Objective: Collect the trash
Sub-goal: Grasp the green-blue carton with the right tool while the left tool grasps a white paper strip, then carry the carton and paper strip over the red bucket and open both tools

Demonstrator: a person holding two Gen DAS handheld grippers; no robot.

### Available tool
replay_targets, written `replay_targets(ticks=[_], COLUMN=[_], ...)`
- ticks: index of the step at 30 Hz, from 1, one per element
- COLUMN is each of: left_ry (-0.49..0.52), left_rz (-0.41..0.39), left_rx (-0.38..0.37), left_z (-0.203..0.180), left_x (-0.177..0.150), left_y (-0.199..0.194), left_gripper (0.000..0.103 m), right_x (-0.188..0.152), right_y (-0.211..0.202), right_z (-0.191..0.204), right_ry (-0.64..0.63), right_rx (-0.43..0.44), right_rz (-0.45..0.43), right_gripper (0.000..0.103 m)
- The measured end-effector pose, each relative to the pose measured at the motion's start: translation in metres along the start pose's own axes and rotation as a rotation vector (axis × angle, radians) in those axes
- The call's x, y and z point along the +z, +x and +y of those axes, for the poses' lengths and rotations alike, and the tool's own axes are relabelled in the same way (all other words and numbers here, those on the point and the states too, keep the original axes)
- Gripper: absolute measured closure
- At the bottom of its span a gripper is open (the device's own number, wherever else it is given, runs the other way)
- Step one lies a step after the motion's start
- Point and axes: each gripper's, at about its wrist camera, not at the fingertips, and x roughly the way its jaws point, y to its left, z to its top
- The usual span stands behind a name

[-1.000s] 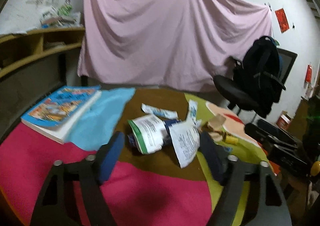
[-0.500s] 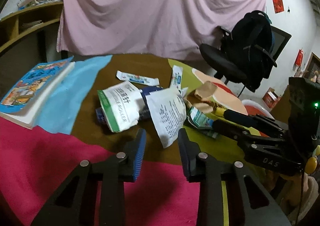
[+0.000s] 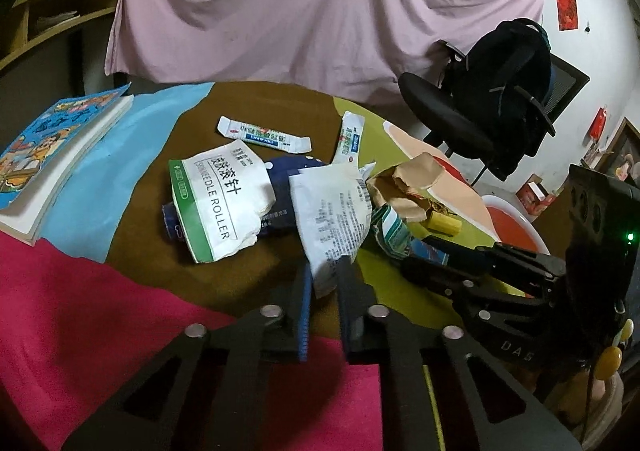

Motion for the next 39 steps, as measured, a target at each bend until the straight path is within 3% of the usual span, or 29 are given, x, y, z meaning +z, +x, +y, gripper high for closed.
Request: replay_targets(ticks=[12,23,39], left_ry=[0.088,0.212,0.359], left_rz=[-0.095,-0.203,-0.31], left_rx=[0.051,0.1,0.015], left_z=[-0.023,-0.058,-0.141], left_x=[-0.009,-0.02,-0.013], left_y=[-0.021,-0.04,-0.047], left_gripper=[0.103,0.103,0.103], right_x=[-0.009,-0.021,-0.047], right_y=[-0.021,-0.067,-0.146], right_z=[0.008,0.003,-0.022], right_ry=[-0.019,0.035,0.12], right_rx=[0.007,-0.03,-0.204], right_rz=[-0.067,-0.277,-0.57], right_gripper=[0.047,0.046,0.046])
